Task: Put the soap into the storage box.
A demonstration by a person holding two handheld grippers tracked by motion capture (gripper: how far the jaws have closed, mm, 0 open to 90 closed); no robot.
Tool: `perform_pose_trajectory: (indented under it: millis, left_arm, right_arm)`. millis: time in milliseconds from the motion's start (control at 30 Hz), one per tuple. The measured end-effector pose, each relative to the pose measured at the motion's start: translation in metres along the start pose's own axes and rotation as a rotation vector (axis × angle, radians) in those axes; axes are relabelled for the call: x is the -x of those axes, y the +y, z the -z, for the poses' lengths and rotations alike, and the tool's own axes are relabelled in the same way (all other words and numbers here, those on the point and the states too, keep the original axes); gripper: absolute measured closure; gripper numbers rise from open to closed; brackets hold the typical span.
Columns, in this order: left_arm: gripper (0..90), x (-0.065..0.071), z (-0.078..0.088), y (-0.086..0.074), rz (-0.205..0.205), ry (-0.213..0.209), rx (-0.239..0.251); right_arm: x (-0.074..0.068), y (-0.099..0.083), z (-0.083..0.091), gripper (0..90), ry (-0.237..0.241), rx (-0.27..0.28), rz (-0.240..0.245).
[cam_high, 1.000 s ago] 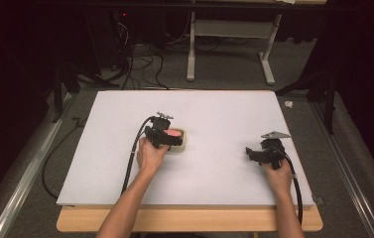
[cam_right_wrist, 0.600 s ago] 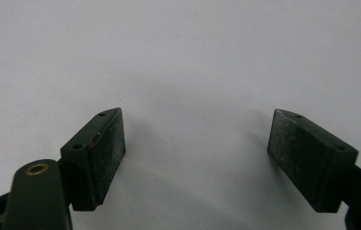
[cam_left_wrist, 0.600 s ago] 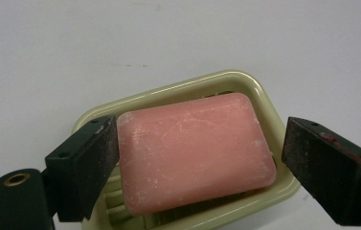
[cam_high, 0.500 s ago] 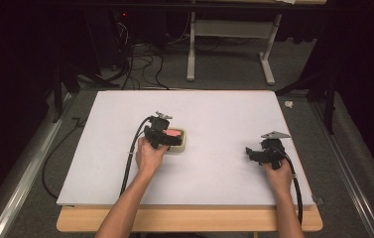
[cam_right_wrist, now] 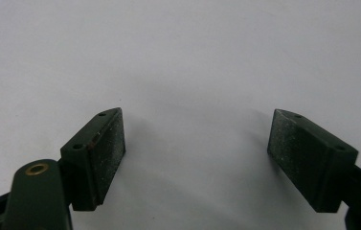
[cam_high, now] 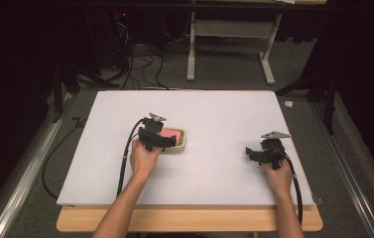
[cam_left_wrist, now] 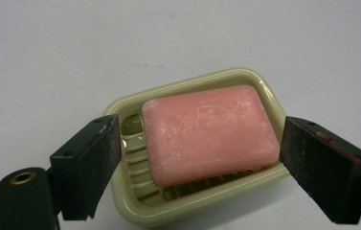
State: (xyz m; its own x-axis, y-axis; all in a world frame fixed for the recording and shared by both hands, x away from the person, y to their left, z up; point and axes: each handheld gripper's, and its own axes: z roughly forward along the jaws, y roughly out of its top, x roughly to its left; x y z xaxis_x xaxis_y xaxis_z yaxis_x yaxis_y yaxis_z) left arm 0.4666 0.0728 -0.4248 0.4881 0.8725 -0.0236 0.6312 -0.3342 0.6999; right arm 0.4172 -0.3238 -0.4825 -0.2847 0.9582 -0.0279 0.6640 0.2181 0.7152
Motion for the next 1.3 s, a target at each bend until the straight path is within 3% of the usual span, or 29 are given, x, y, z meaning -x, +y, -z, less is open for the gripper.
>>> perform_pose_trajectory:
  millis: [200,600,900,1300]
  left_arm:
    - [15.3,-0.004,0.007,-0.005,0.029,-0.021,0.017]
    - [15.7,-0.012,0.023,-0.015,0.051,-0.017,0.054]
    - [15.7,-0.020,0.036,-0.023,0.039,0.024,0.091]
    - [15.7,-0.024,0.052,-0.027,0.018,0.027,0.105]
  right_arm:
    - [0.000,0.000,0.000,21.1,0.000,0.000,0.000]
    - [0.000,0.000,0.000,21.2,-0.001,-0.001,-0.001]
    - [0.000,0.000,0.000,21.2,0.000,-0.001,-0.001]
    - [0.000,0.000,0.000,21.2,0.000,-0.001,-0.001]
